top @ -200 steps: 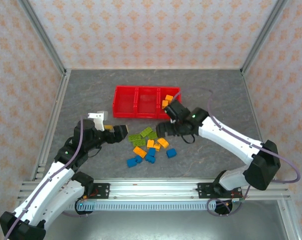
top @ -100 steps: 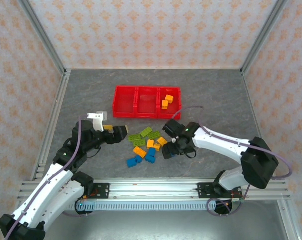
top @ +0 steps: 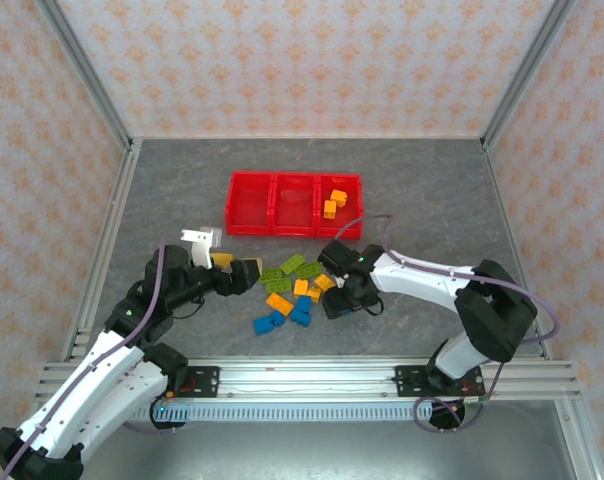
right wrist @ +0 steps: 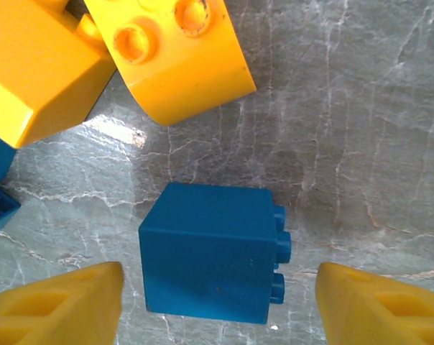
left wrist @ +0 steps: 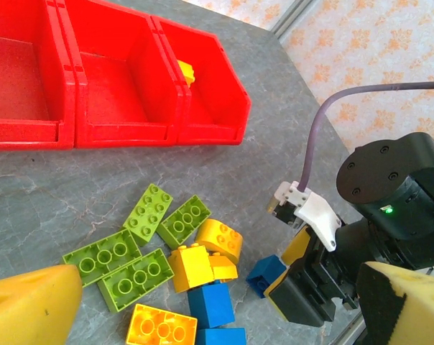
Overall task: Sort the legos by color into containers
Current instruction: Pick up the lego from the bottom-center of the table.
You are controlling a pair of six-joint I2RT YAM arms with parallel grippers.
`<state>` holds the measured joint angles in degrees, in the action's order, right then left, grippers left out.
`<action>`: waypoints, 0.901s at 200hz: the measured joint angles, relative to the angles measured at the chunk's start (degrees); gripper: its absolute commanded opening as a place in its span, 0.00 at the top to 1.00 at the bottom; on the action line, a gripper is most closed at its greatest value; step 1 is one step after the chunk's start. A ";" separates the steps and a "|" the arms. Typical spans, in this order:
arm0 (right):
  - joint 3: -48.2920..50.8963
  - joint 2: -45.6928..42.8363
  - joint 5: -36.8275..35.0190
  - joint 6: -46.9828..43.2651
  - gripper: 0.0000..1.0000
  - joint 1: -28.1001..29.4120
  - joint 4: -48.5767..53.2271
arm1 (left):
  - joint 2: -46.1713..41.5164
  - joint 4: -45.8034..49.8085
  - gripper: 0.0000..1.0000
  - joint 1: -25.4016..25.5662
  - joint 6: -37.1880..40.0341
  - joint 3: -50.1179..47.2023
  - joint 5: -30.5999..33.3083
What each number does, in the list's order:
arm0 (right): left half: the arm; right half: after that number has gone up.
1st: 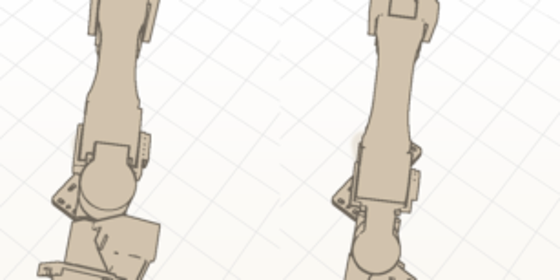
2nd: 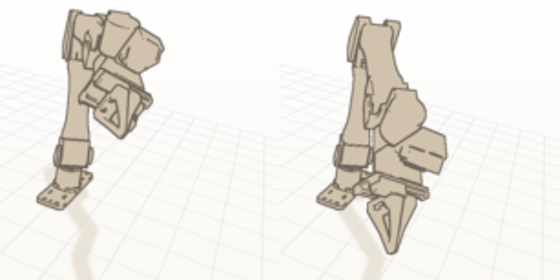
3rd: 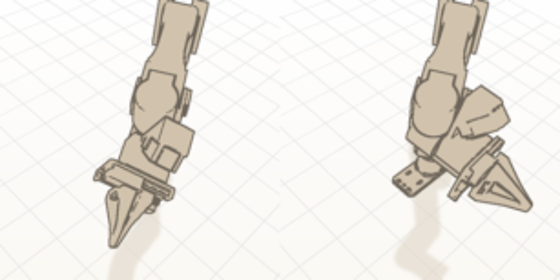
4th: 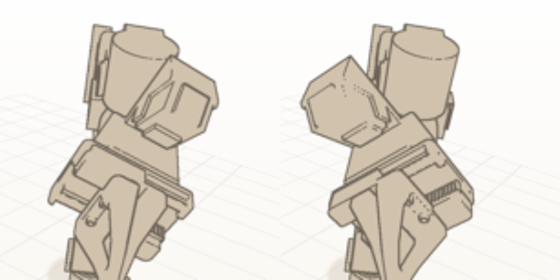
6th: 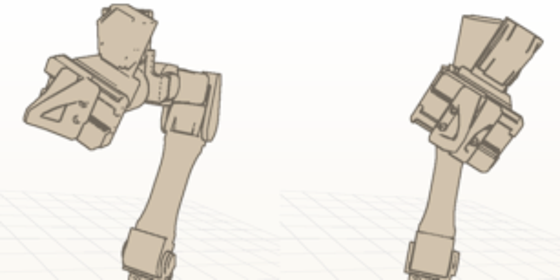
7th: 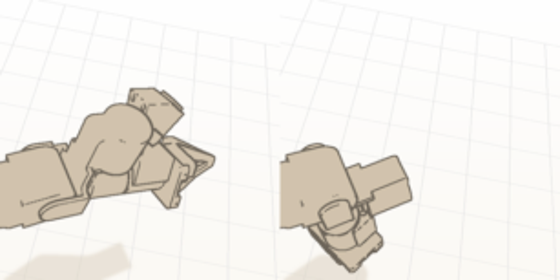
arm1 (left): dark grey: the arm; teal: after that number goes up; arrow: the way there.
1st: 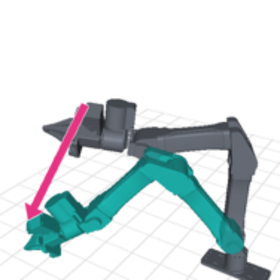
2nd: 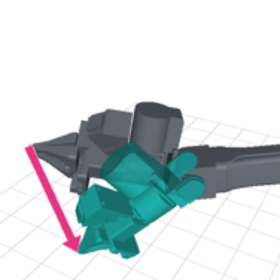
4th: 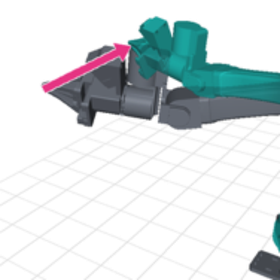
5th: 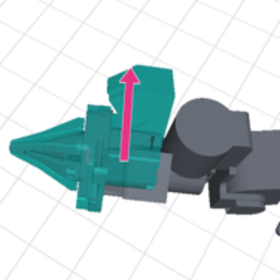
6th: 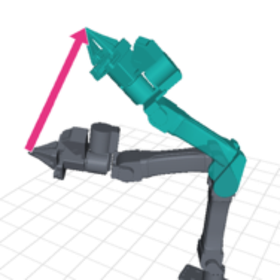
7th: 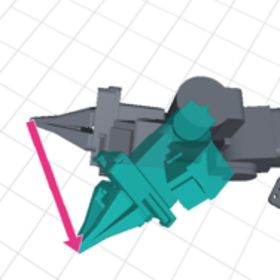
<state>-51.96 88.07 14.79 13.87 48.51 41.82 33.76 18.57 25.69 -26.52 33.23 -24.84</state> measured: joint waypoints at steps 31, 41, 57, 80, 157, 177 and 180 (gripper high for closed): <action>-0.04 0.83 -0.17 -0.20 0.38 0.00 -0.87 | -0.33 0.11 0.01 1.66 -0.02 0.02 1.11; -0.17 1.46 -0.20 -0.39 0.41 0.00 -0.96 | -0.66 0.24 0.01 2.12 -0.02 0.04 1.70; -0.42 2.75 -0.35 -0.57 0.44 0.00 -1.03 | -1.18 0.72 0.01 2.45 -0.04 0.15 2.32; -0.44 3.72 -0.61 -0.66 0.50 0.00 -1.03 | -1.40 3.28 0.01 2.45 0.02 1.73 3.28; -3.52 1.03 -1.42 0.00 0.68 0.00 -0.48 | -5.27 5.49 0.01 2.45 0.90 3.06 4.35; -7.06 -1.46 -1.44 0.31 0.70 -0.07 0.59 | -5.25 5.46 0.01 2.45 0.96 3.04 4.31; -7.87 -1.81 -1.46 0.46 0.70 -0.09 0.63 | -5.25 5.46 0.01 2.45 1.01 3.04 4.28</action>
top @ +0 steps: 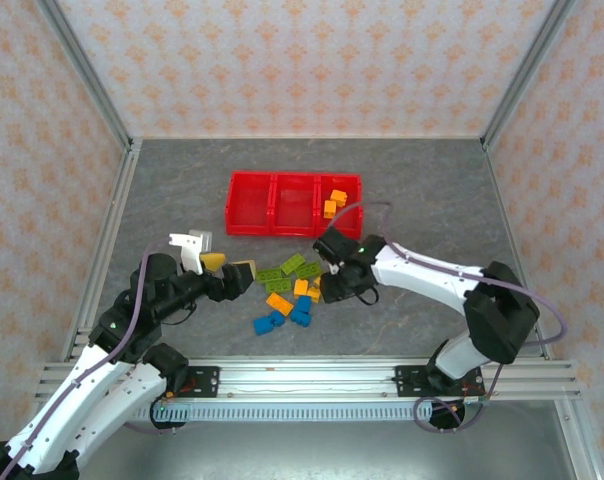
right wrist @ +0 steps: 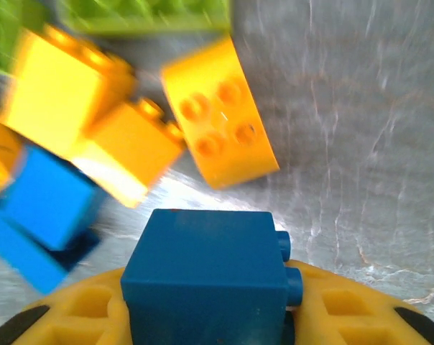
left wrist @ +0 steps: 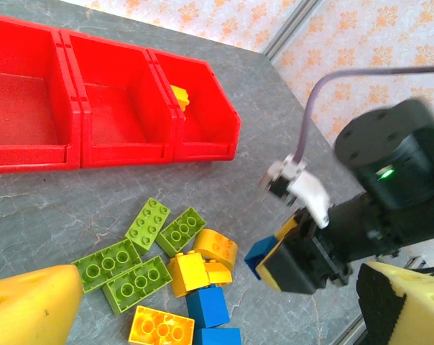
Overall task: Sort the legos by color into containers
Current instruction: Pick up the lego from the bottom-center of the table, then place the lego in the container.
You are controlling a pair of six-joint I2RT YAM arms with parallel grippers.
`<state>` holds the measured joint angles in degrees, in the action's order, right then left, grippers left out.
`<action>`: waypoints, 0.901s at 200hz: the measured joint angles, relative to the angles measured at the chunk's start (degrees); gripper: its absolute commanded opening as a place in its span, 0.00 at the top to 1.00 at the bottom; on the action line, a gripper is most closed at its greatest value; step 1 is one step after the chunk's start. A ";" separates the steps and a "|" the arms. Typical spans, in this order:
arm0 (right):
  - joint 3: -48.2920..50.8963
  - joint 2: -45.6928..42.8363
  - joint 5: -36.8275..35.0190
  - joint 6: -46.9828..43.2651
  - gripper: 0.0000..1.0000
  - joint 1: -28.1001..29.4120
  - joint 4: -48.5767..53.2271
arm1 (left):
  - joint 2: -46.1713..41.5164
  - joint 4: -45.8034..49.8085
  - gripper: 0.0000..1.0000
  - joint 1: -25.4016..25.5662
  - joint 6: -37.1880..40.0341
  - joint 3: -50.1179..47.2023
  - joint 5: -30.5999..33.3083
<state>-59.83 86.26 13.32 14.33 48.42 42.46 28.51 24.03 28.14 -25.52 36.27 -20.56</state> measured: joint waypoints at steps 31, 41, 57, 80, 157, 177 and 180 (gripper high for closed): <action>-10.54 -1.36 0.04 0.85 0.70 -2.25 -1.03 | 0.00 -0.28 0.01 0.00 0.07 -0.22 -0.46; -13.66 -1.33 0.28 1.07 0.71 -4.17 -2.62 | 0.00 -0.42 0.01 0.00 0.09 -0.33 -0.48; -18.01 -0.44 0.24 1.70 0.71 -7.39 -5.09 | 0.00 -0.57 0.01 0.00 0.09 -0.44 -0.66; -25.90 5.62 -0.07 2.58 0.71 -10.93 -8.37 | 0.09 -0.74 0.01 0.00 0.09 -0.46 -1.11; -51.10 35.23 0.74 2.23 0.71 -13.22 -7.50 | 0.39 -1.16 0.01 0.00 0.07 -0.85 -1.25; -52.89 38.47 1.31 1.95 0.70 -13.53 -6.80 | 0.35 -1.16 0.01 0.00 0.07 -0.85 -1.22; -53.09 38.86 1.38 1.92 0.70 -13.62 -6.80 | 0.35 -1.16 0.01 0.00 0.07 -0.85 -1.22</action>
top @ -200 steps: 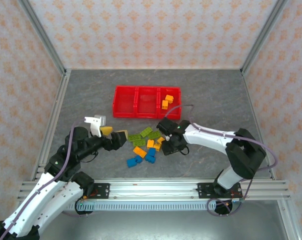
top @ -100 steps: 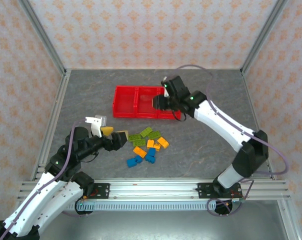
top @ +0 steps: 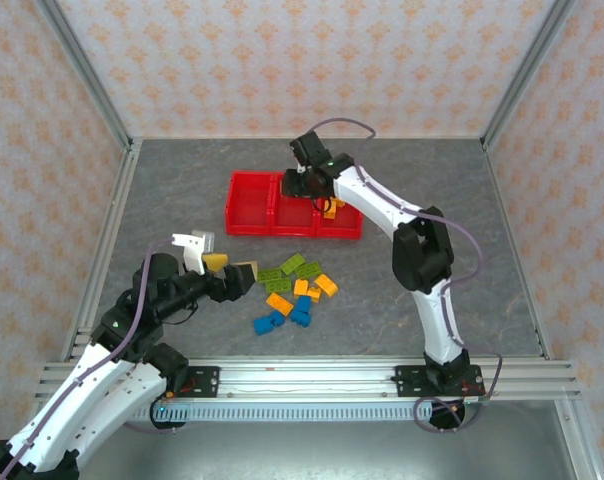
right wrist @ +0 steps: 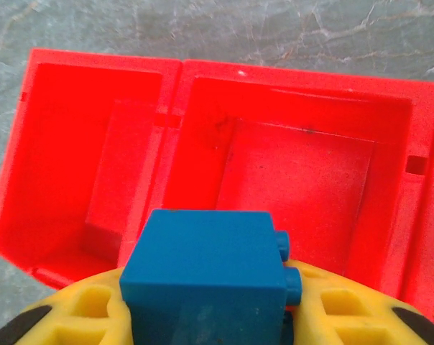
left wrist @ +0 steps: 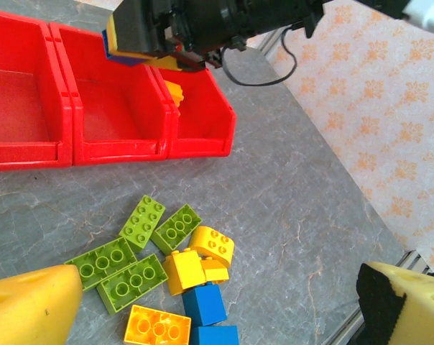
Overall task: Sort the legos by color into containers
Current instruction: Place the lego in the container, then pick up the lego from the middle-left of the table.
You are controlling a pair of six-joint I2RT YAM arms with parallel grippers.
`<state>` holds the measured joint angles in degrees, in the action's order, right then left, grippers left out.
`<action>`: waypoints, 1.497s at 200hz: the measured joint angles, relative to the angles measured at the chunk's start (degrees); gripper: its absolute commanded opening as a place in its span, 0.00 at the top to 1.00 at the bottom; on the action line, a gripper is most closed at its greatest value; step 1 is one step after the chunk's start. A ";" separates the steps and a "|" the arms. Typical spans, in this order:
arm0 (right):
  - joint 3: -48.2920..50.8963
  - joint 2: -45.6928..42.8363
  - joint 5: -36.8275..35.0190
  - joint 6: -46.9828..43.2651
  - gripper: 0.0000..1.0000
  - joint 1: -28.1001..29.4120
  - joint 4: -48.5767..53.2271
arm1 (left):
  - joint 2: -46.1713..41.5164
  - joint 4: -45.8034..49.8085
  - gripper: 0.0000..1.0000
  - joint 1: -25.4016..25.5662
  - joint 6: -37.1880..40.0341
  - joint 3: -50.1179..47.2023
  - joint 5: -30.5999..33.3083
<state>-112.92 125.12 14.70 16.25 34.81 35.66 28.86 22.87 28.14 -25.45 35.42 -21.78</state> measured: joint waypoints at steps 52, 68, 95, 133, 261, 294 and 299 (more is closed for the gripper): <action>-3.06 4.24 0.79 -0.50 0.56 -0.90 0.24 | 0.04 -0.11 0.01 0.00 0.00 0.00 0.17; -4.85 5.60 1.11 -0.68 0.51 -0.90 0.31 | 0.26 -0.13 0.01 0.00 0.00 0.00 0.37; -8.11 7.41 1.70 -0.92 0.33 -0.87 0.98 | 0.81 -0.15 0.01 0.00 -0.02 -0.02 1.16; -11.61 8.92 2.10 -1.40 0.18 -0.90 1.81 | 1.53 -0.15 0.01 0.00 -0.02 -0.02 1.46; 18.29 -21.46 1.99 -0.68 0.00 -0.90 -1.66 | 14.64 6.86 0.01 3.17 -4.81 2.36 12.83; 29.75 -33.00 -1.33 -1.55 0.00 -1.11 -3.93 | 17.75 13.35 0.08 6.47 -13.11 4.59 18.93; 31.36 -34.32 -1.92 -1.79 0.00 -1.22 -4.33 | 17.40 13.90 0.11 7.65 -14.82 4.35 19.37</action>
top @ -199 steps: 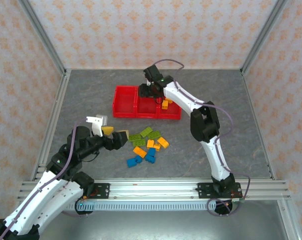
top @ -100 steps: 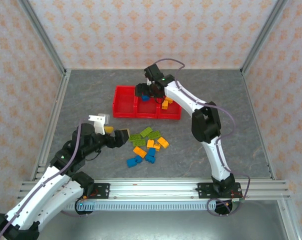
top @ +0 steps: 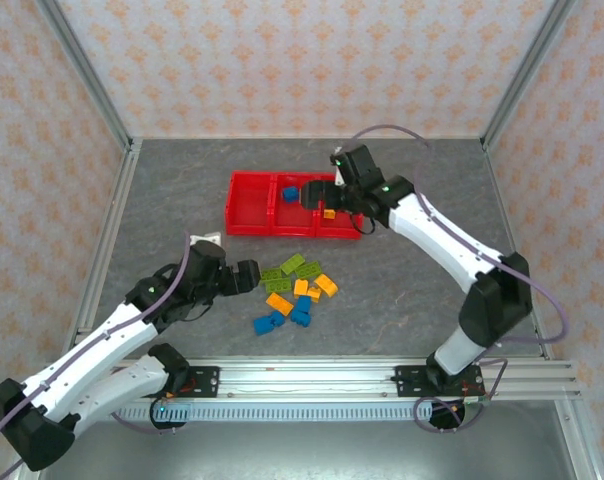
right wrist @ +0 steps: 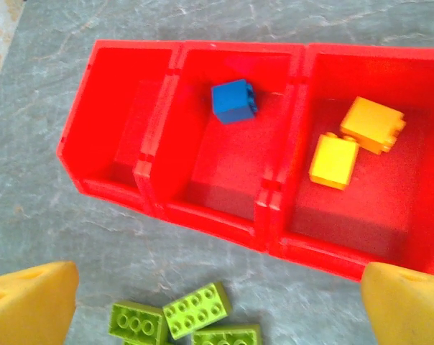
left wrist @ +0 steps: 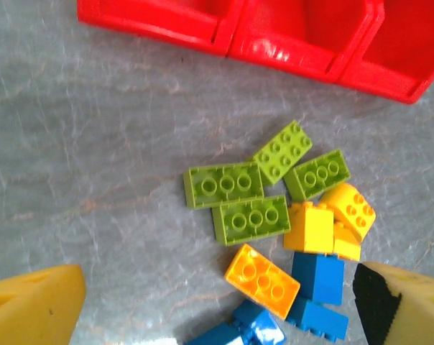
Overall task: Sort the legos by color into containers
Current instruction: Pick up the lego from the middle-left of the table.
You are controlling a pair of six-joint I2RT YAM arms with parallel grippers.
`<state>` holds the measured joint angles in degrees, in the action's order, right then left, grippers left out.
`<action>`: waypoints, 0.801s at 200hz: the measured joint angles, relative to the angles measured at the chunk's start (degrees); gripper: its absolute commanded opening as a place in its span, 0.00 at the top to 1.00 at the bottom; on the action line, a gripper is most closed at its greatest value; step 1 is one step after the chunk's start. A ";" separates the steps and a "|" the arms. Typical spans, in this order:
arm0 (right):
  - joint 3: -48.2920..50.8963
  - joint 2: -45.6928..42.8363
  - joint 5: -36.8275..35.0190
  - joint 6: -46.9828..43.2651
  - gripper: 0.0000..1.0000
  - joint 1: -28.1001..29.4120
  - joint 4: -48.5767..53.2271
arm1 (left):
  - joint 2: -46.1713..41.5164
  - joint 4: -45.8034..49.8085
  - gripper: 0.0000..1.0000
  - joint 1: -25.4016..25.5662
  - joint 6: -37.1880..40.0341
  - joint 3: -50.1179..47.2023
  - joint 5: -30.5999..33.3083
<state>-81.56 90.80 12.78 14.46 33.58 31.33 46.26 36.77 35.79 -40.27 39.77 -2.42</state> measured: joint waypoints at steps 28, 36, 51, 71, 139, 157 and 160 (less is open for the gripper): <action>7.58 -4.76 -2.36 -1.46 0.00 -1.25 -1.29 | -2.99 0.33 0.14 6.78 -7.21 -2.54 0.92; 9.16 -5.29 -2.78 -1.92 0.00 -1.70 -1.46 | -2.97 0.35 0.13 9.22 -9.18 -3.15 1.40; 11.13 -5.44 -3.39 -2.93 0.00 -2.64 -1.86 | -0.96 0.52 0.11 14.56 -11.89 -3.41 2.43; 12.70 -5.42 -4.44 -4.24 0.00 -3.61 -2.23 | 5.42 2.43 0.01 21.20 -12.76 -1.79 3.43; 16.96 -11.06 -12.24 -5.27 0.00 -5.31 -7.23 | 22.64 18.86 0.00 33.07 7.91 27.10 15.04; 18.86 -15.80 -14.38 -5.09 0.00 -6.69 -9.22 | 22.45 21.20 0.00 29.64 13.70 27.36 13.60; 19.39 -16.83 -14.84 -5.09 0.00 -6.95 -9.81 | 22.45 21.55 0.01 29.27 14.67 27.36 13.16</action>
<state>-62.17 73.97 -2.07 9.37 26.63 21.52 68.71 58.33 65.06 -25.61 67.13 10.74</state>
